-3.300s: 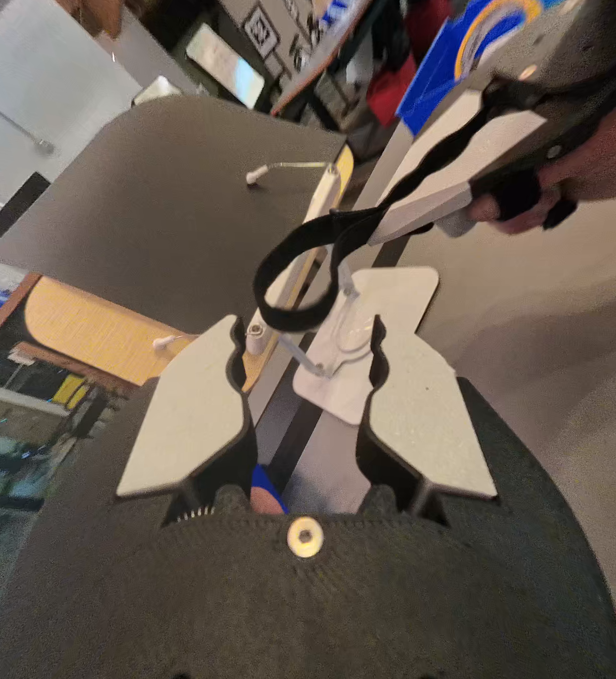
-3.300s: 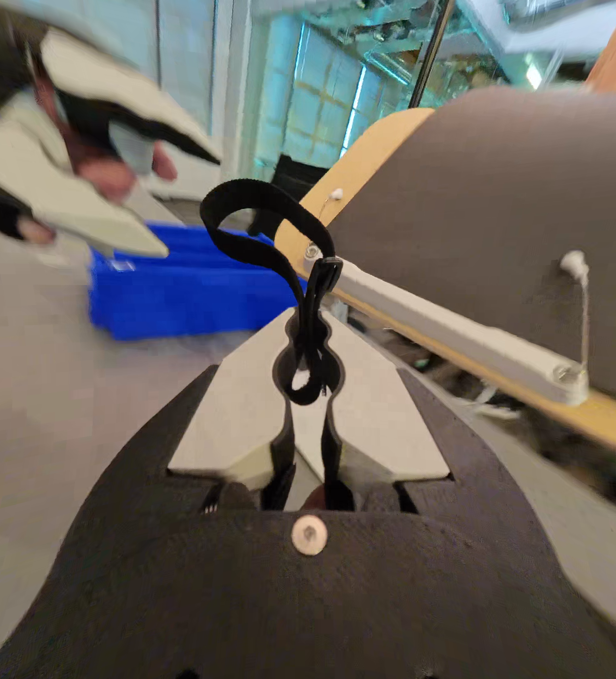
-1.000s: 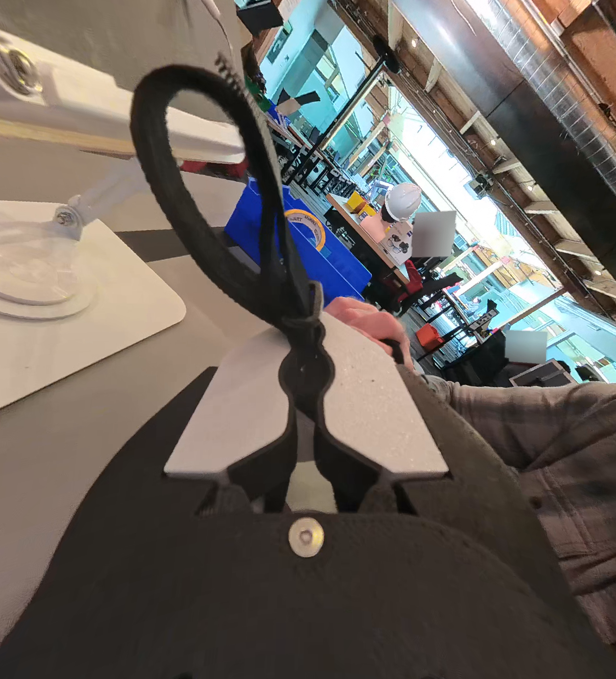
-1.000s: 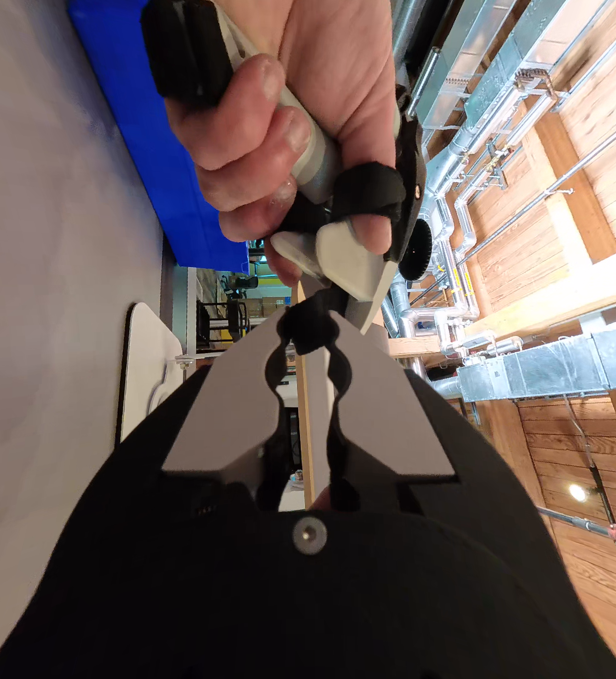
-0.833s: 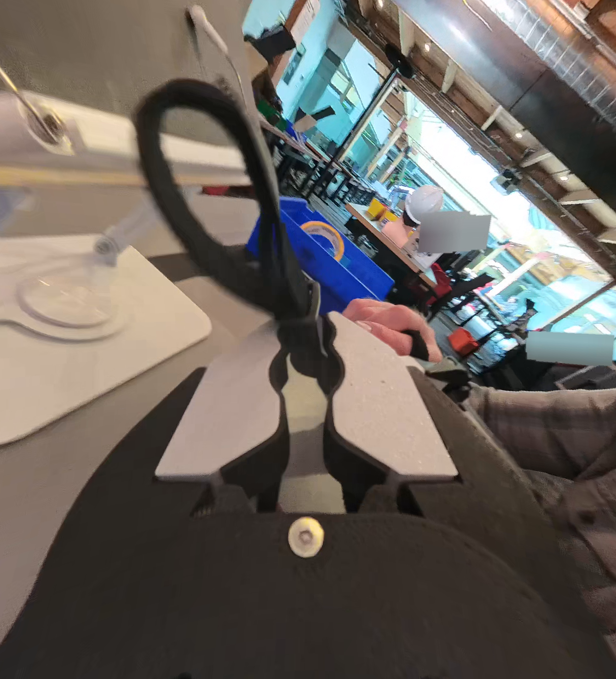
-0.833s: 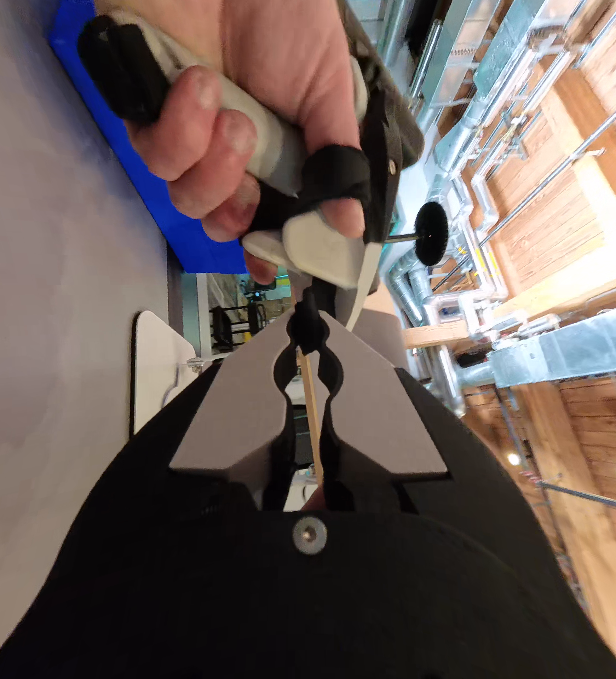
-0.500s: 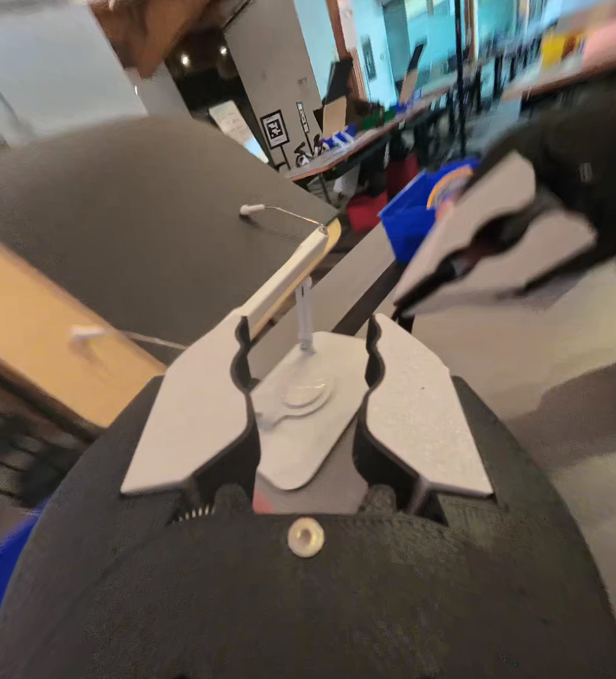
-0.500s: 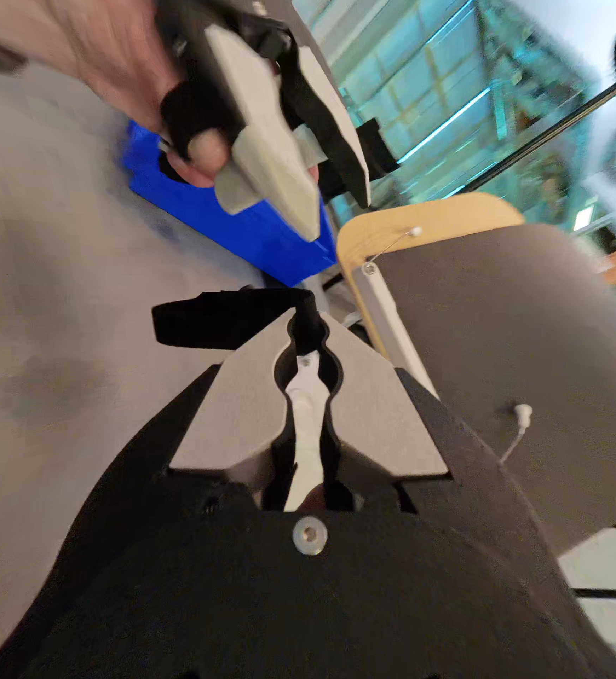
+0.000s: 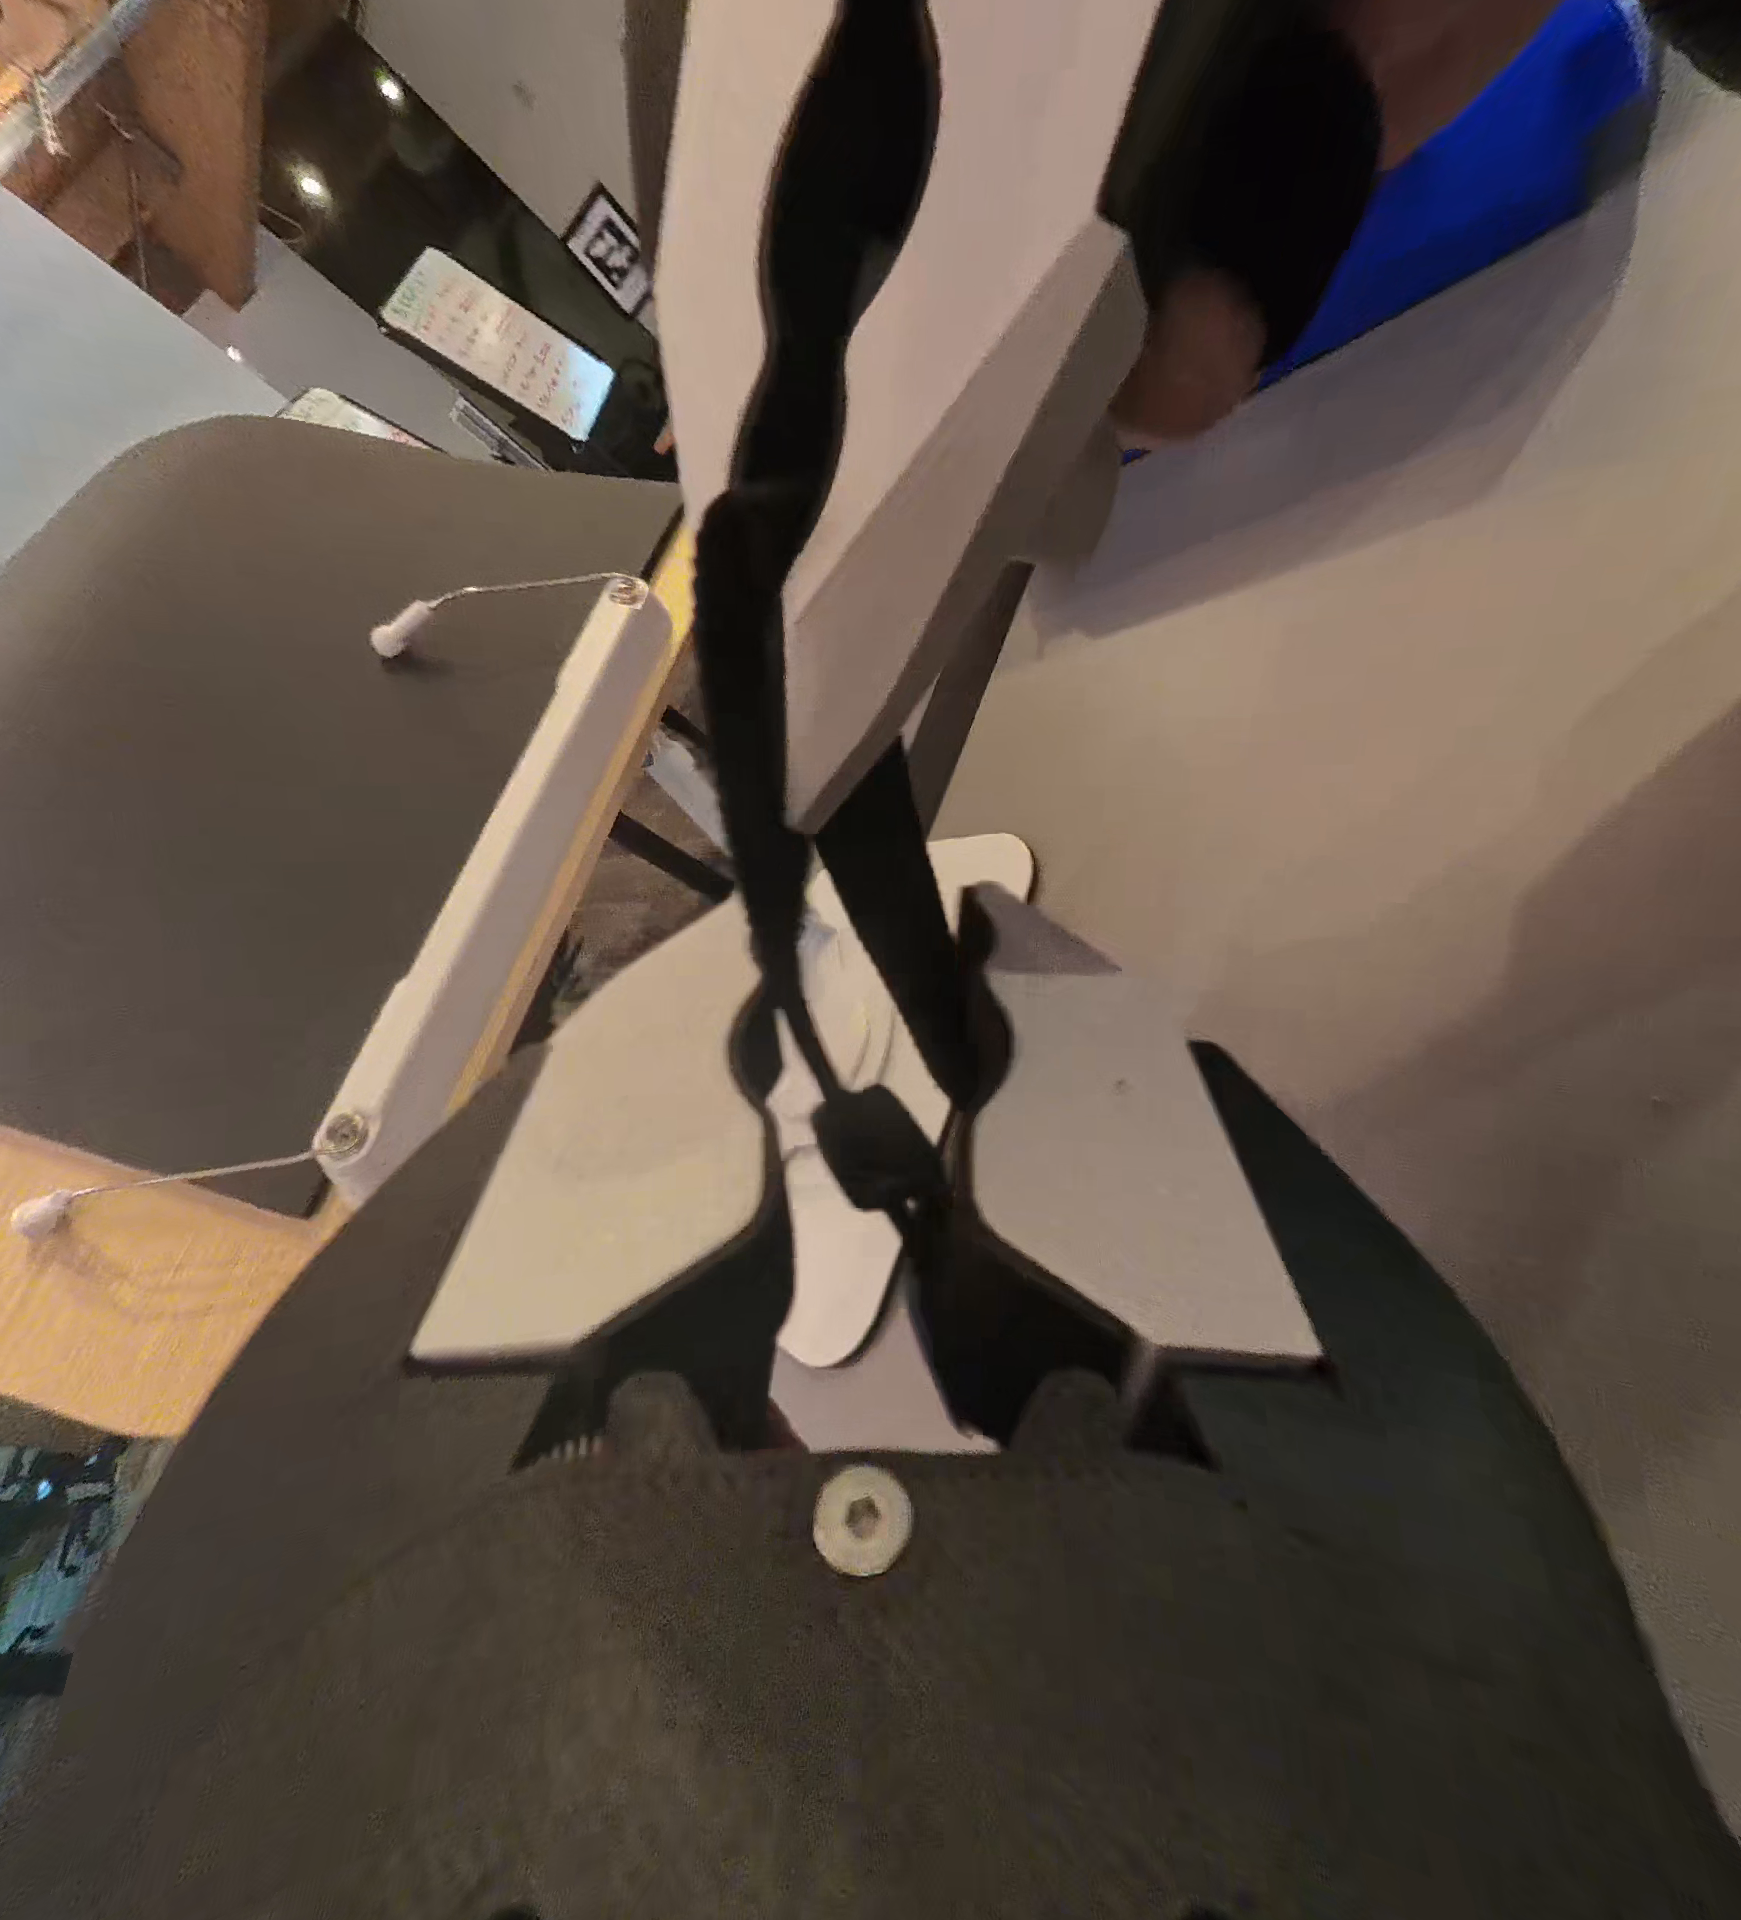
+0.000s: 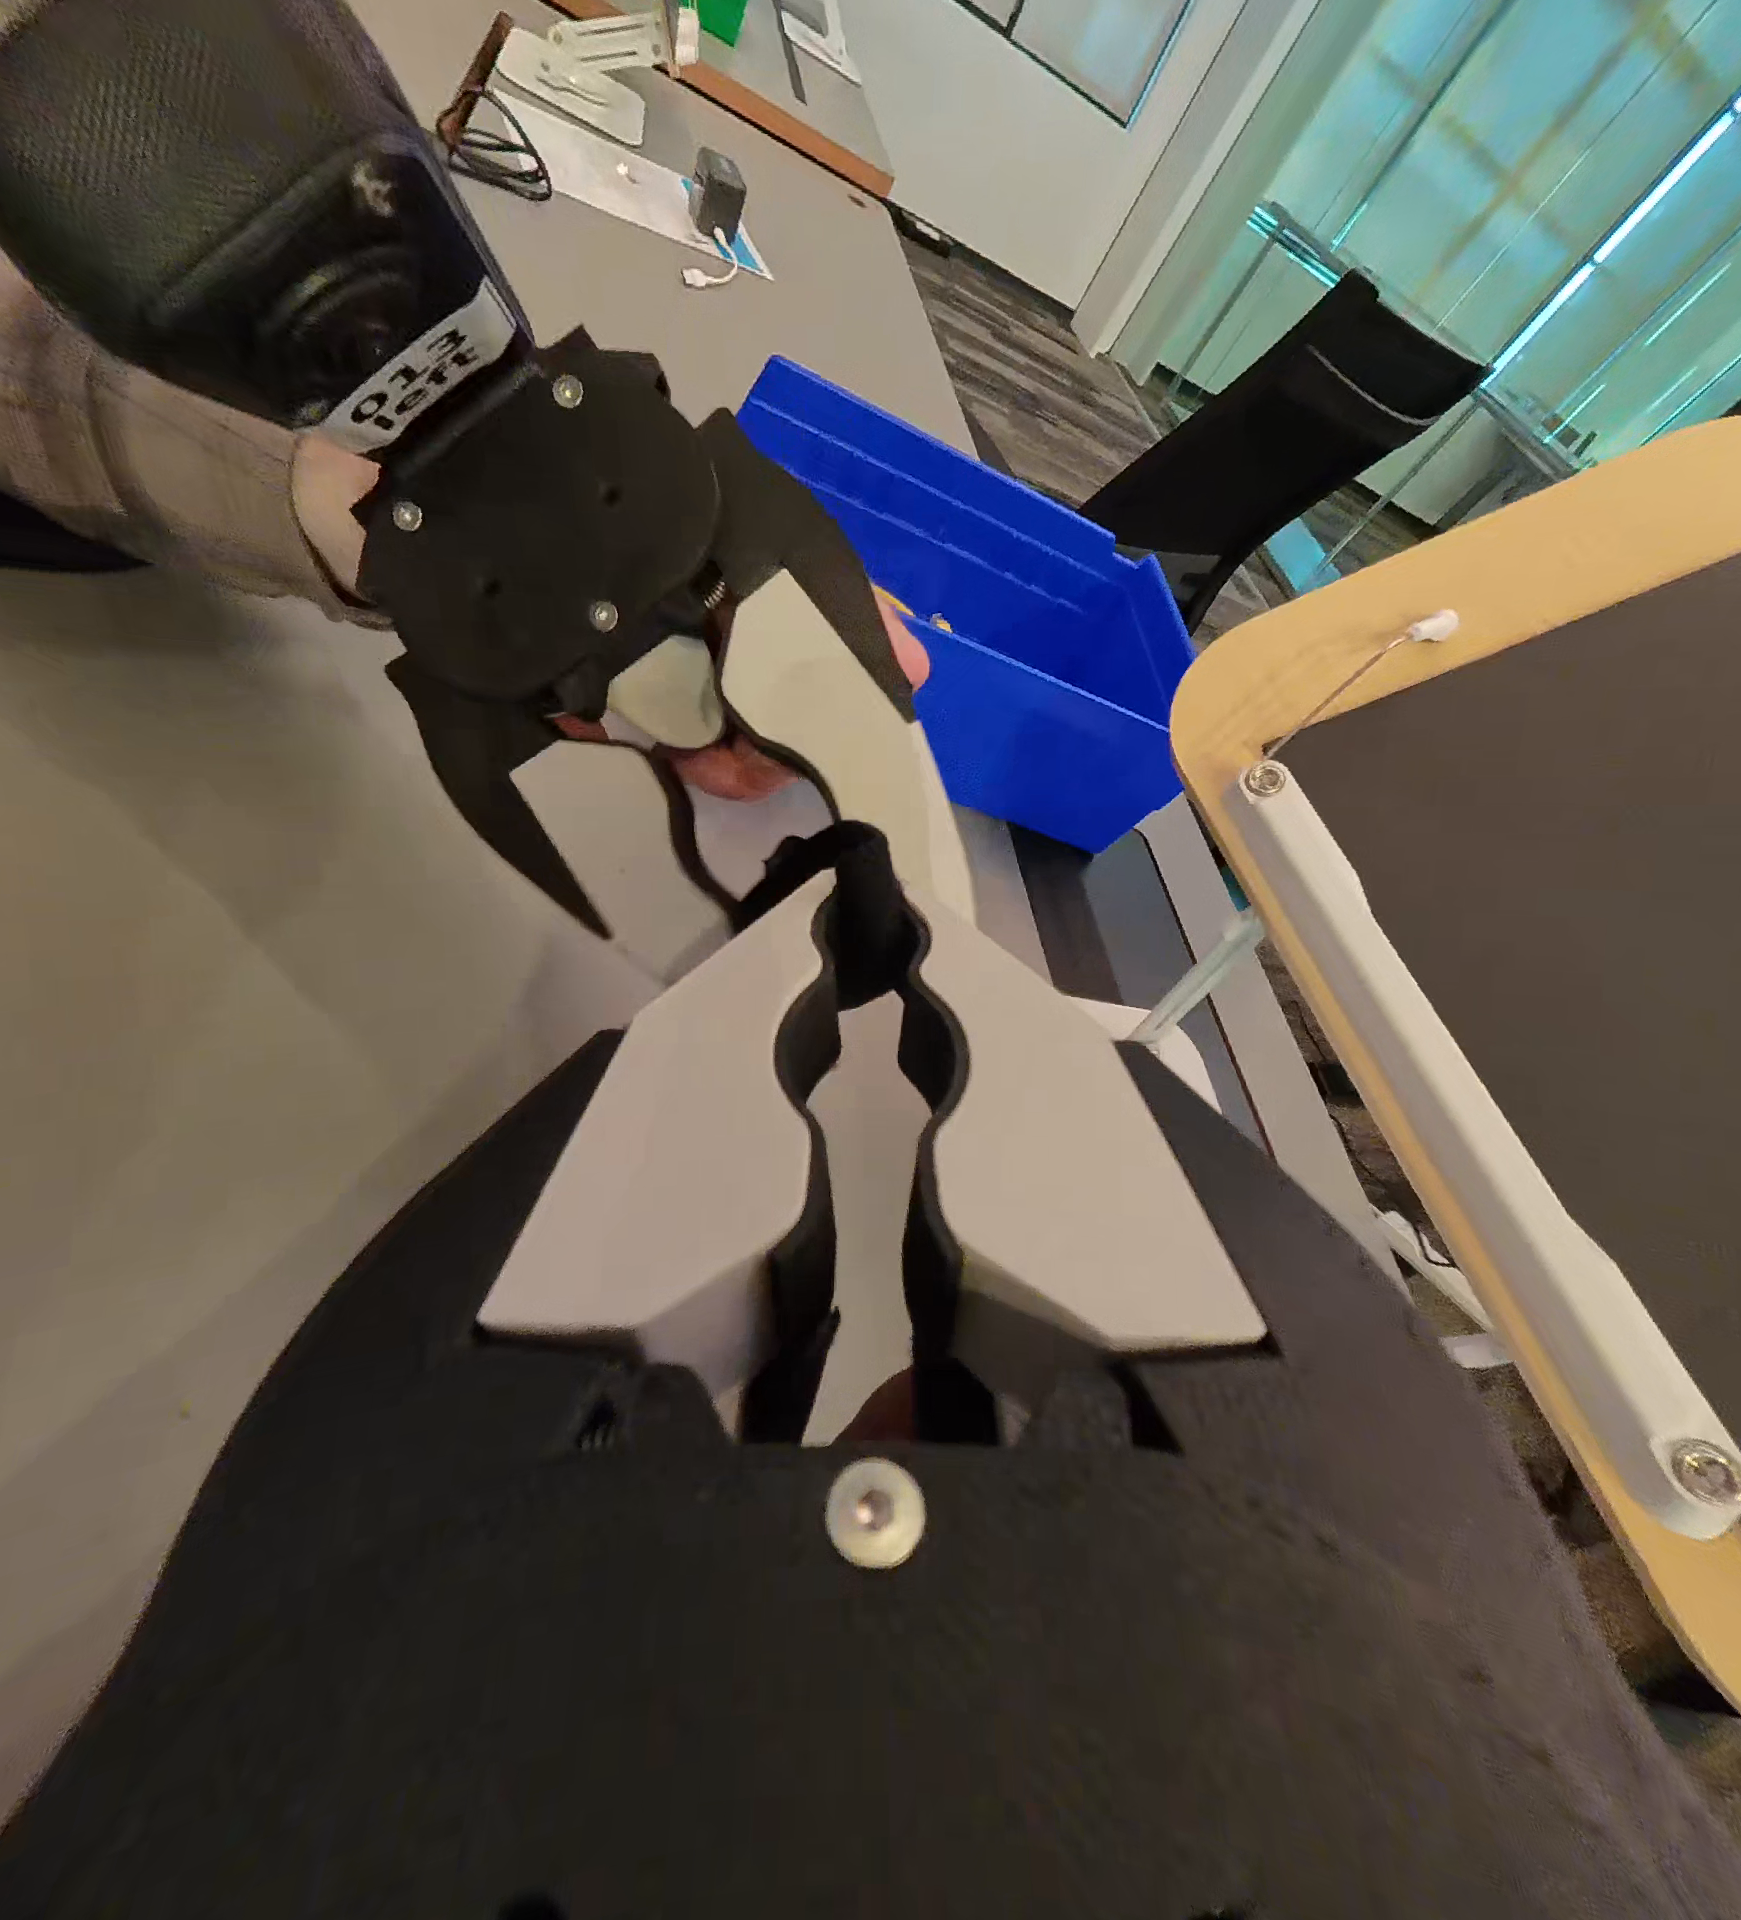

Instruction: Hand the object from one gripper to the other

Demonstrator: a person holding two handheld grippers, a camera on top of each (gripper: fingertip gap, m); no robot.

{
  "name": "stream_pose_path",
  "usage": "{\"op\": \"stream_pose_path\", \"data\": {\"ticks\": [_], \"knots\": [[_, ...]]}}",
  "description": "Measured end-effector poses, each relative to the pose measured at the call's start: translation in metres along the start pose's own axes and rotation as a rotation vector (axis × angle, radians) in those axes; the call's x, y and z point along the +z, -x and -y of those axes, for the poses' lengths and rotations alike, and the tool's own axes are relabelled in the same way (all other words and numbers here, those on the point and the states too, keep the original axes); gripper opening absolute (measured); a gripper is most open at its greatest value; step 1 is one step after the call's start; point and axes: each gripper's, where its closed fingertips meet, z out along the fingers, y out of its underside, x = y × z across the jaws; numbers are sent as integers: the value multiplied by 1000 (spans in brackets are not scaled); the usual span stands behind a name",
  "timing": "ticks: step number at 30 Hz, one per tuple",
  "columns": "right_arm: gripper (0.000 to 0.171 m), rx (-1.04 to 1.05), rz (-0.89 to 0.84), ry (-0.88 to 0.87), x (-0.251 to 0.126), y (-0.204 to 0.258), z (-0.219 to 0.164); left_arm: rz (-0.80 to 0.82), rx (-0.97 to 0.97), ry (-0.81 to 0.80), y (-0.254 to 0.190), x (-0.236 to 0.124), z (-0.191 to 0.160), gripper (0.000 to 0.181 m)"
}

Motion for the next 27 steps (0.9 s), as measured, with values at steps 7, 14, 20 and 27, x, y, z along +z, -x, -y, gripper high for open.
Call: {"op": "stream_pose_path", "data": {"ticks": [7, 14, 20, 27], "knots": [[10, -25, -57, -28, 0, -5, 8, 19, -57, 3, 8, -3, 1, 1], [52, -345, -244, -64, -10, -15, 24, -88, -676, -134, 43, -14, -1, 2], [66, -706, -291, 14, 14, 9, 8, -201, -1069, -273, 64, -25, 0, 2], [81, -906, -475, 44, 39, 14, 0, -315, -1360, -387, 75, -30, 2, 2]]}}
